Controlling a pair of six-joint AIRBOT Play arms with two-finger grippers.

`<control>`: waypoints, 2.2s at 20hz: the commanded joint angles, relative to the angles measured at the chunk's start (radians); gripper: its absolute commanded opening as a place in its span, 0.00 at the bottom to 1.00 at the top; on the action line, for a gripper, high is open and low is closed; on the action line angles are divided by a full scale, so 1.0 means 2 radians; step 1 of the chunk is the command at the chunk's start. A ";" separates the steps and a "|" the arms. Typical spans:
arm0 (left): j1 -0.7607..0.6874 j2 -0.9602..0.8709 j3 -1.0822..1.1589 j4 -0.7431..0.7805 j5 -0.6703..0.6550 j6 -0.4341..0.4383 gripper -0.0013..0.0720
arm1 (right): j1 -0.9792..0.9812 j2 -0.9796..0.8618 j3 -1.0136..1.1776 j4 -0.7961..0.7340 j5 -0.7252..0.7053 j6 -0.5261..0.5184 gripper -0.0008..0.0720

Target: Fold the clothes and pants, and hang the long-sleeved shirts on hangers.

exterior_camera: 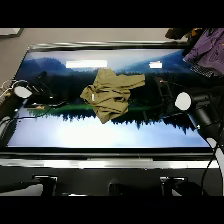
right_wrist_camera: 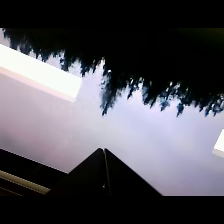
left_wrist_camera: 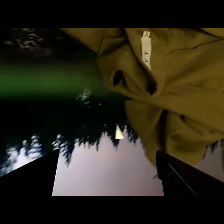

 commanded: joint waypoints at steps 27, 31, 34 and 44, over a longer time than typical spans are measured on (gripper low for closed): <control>-0.032 -0.161 0.088 -0.137 0.043 0.043 0.05 | 0.001 -0.271 -0.022 0.399 -0.298 -0.048 0.73; -0.032 -0.161 0.088 -0.137 0.043 0.043 0.05 | 0.001 -0.288 -0.022 0.403 -0.308 -0.048 0.32; -0.031 -0.153 0.090 -0.136 0.043 0.043 0.04 | -0.001 -0.277 -0.016 0.393 -0.315 -0.057 0.05; -0.029 0.030 0.282 -0.055 0.007 0.043 0.04 | -0.011 -0.020 0.167 0.245 -0.166 -0.011 0.05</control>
